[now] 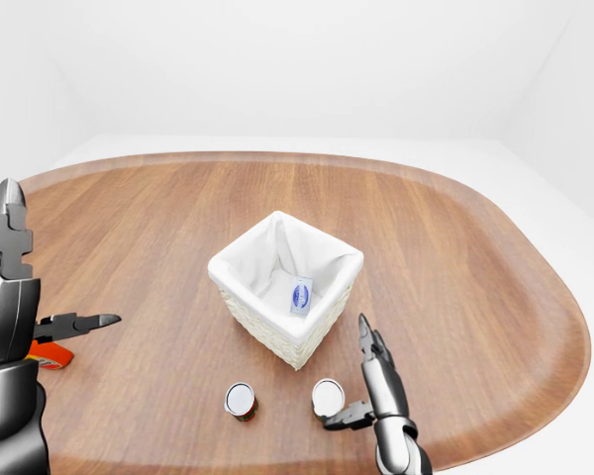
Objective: Pick up the alphabet soup and the cream cheese box, and put them in the basket.
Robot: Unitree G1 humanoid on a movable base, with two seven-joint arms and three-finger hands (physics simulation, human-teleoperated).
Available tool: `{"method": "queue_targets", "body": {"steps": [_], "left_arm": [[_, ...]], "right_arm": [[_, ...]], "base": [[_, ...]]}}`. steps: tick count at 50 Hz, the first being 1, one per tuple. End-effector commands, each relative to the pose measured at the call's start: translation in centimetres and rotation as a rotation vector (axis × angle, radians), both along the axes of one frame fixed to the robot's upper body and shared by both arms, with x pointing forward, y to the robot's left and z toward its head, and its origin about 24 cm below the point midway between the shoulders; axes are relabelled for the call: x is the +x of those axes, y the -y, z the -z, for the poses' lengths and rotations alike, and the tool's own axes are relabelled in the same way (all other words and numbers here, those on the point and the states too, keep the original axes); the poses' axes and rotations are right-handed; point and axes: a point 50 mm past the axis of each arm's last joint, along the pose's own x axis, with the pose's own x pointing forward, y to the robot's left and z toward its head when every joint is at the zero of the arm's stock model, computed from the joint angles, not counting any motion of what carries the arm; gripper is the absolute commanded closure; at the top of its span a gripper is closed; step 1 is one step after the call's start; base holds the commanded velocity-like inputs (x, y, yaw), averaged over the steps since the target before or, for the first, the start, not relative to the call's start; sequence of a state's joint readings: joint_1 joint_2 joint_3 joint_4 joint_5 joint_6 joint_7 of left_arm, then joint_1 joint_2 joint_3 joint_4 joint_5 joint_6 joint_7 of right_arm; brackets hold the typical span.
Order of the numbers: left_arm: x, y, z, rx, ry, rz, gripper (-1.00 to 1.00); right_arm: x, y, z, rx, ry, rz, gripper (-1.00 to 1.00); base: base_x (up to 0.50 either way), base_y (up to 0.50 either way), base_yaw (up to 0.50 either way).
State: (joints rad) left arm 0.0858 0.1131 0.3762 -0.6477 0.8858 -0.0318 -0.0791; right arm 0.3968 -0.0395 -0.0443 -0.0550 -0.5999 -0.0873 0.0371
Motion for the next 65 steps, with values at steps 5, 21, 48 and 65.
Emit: {"method": "queue_targets", "body": {"steps": [5,21,48,65], "left_arm": [[0.0,0.0,0.1,-0.001,0.004,0.006,-1.00],[-0.3,0.1,-0.3,0.001,0.005,0.005,-1.00],[-0.1,0.1,-0.1,0.001,0.003,0.004,-1.00],[-0.3,0.2,-0.3,0.005,0.004,0.005,-1.00]], "right_arm": [[0.3,-0.9,0.9,-0.026,-0.013,-0.028,-1.00],[0.8,-1.6,2.8,-0.090,-0.046,-0.044,-1.00],[-0.4,-3.2,3.4,-0.126,-0.075,-0.137,-1.00],[-0.9,-3.0,4.6,-0.147,-0.130,-0.146,-1.00]], "base": [[0.00,0.00,0.00],[0.00,0.00,0.00],[0.00,0.00,0.00],[0.00,0.00,0.00]]}}
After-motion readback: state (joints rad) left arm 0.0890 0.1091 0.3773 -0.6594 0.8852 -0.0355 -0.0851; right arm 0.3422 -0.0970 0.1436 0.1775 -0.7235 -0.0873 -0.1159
